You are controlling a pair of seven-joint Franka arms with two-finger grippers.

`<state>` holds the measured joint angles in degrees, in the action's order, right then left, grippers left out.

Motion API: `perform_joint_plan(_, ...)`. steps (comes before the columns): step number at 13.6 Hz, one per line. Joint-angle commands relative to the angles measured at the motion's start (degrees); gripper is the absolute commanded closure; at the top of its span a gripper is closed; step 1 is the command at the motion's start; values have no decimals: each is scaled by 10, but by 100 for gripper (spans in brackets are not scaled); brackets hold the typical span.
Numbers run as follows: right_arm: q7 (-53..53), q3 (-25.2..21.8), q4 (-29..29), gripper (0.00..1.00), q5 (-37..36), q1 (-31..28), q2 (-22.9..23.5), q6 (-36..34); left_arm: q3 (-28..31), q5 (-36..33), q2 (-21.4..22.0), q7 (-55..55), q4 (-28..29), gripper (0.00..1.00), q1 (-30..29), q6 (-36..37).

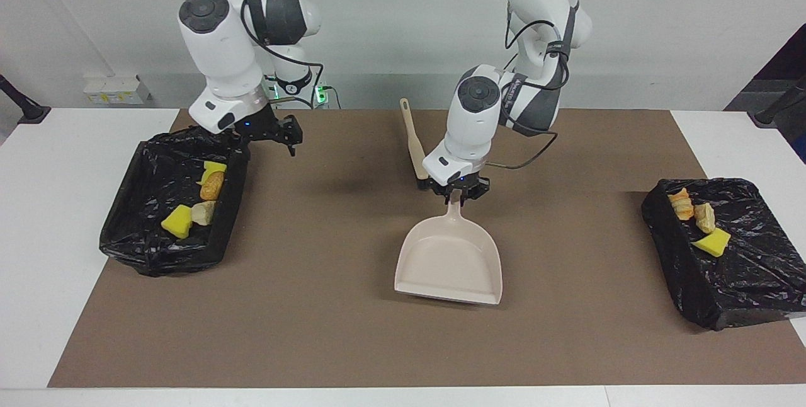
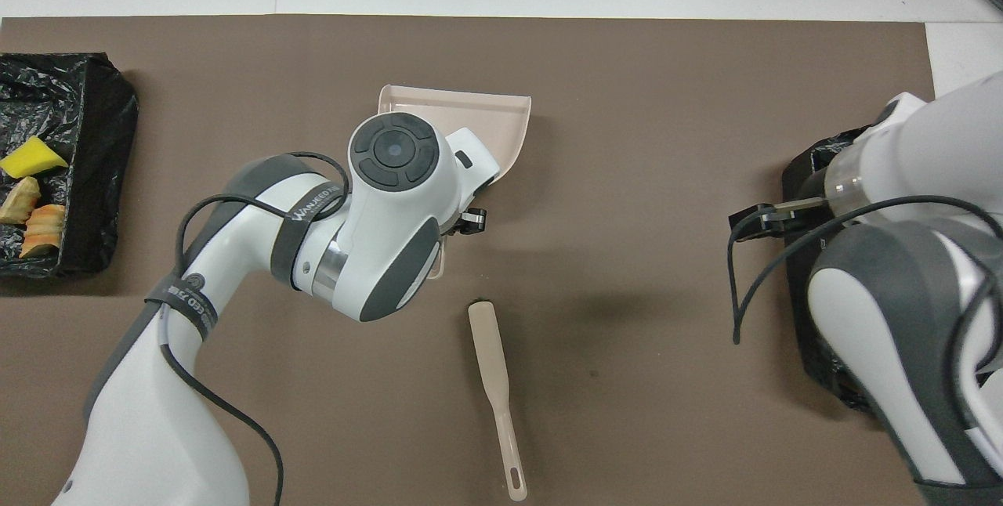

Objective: Sweep and dump trash in bin

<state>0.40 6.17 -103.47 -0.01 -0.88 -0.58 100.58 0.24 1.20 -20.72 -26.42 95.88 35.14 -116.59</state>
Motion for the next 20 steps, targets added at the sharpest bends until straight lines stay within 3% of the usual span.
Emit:
perform_joint_plan(1, -33, -1, 18, 0, -17, -41, -23, -21, 13, 9, -19, -90, 0, 100, 35, -16)
perform_joint_plan(4, -52, -4, 32, 0, -25, -56, -49, -30, 13, 9, -49, -115, -20, 100, 54, -14)
perform_joint_plan(5, -50, -3, 41, 0, -46, -54, -58, -45, 13, 10, -51, -115, -23, 79, 54, -16)
perform_joint_plan(7, -33, 5, 42, 0, -69, -48, -75, -62, 13, 8, -52, -115, -24, 25, 53, -21)
perform_joint_plan(8, -35, 2, 46, 0, -68, -50, -73, -61, 13, 10, -52, -105, -21, 3, 49, -28)
perform_joint_plan(11, -36, -1, 98, 0, -66, -59, -65, -99, 13, 18, -41, -81, -18, 0, 30, -36)
perform_joint_plan(17, -30, -5, 93, 0, -49, -64, -67, -112, 21, 9, 30, 123, -9, 0, -66, 46)
perform_joint_plan(20, -30, 6, 96, 0, -48, -48, -67, -114, 20, -13, 70, 220, -9, 0, -151, 64)
